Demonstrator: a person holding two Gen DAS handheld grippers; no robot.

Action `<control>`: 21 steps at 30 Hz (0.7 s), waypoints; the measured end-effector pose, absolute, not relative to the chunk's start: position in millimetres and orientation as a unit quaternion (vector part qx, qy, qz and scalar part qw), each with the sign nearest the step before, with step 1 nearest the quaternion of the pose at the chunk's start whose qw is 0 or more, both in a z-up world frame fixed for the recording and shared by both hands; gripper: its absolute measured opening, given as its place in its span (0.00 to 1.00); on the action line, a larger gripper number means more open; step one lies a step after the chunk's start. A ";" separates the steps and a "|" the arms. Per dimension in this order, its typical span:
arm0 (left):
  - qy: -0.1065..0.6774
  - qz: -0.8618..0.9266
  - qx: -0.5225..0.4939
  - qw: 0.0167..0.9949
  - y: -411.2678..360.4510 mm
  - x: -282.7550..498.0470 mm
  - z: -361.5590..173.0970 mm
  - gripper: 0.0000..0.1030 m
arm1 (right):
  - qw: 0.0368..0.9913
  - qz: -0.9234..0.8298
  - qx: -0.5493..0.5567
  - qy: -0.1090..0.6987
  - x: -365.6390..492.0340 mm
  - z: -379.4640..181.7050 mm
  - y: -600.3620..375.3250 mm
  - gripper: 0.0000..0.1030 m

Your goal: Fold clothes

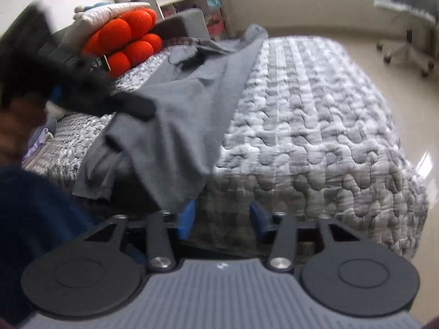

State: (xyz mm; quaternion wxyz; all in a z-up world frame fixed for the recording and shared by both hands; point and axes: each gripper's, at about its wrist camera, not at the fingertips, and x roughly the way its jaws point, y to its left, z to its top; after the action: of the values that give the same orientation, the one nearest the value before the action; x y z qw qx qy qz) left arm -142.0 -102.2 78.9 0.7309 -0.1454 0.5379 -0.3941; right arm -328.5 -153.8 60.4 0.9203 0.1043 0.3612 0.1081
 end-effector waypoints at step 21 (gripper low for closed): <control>0.580 -0.320 -0.121 0.739 -108.5 -157.0 60.9 0.03 | 0.929 -0.077 -0.033 0.359 -310.4 37.7 -114.4 0.57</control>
State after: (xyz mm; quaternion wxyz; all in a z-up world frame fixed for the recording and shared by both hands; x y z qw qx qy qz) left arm -157.0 -108.5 60.9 0.7393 -0.1208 0.5803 -0.3196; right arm -310.4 -114.4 37.7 0.9295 -0.0330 0.3593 -0.0765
